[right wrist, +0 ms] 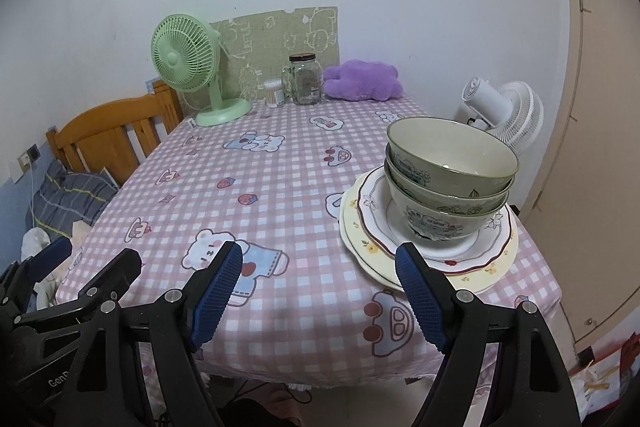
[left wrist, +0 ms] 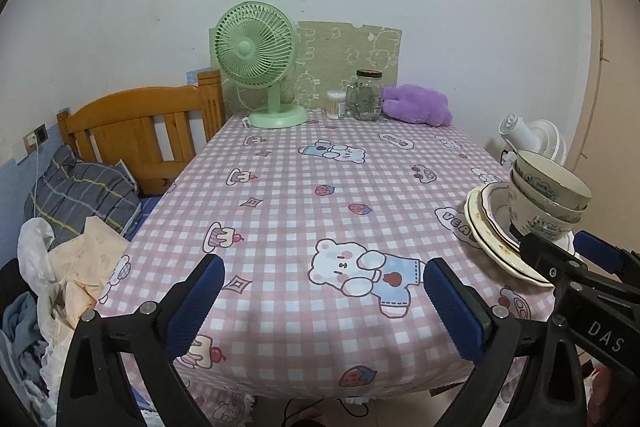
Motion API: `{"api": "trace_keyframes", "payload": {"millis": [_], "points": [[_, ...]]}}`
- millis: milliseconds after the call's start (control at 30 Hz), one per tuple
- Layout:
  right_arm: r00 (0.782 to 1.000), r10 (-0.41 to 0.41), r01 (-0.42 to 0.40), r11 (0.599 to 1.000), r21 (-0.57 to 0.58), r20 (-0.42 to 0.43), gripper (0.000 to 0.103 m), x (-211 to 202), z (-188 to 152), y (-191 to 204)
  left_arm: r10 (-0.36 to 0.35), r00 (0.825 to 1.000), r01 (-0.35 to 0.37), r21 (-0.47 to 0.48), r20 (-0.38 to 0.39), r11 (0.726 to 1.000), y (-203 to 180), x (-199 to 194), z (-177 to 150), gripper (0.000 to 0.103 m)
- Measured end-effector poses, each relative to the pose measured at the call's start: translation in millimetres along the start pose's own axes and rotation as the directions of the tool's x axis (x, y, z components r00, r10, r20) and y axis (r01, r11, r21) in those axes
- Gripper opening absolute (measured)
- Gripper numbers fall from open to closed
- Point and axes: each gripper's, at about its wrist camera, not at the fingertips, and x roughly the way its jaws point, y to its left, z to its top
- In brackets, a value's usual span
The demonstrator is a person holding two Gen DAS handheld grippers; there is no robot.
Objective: Organize plates and bowls
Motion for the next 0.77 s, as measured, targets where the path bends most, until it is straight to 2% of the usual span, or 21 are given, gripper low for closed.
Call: {"api": "trace_keyframes", "payload": {"millis": [767], "points": [[0.999, 0.02, -0.019, 1.0, -0.006, 0.026, 0.081, -2.5, 8.4, -3.1, 0.015, 0.999, -0.015, -0.016, 0.034, 1.0, -3.0, -9.4, 9.1, 0.103]]}}
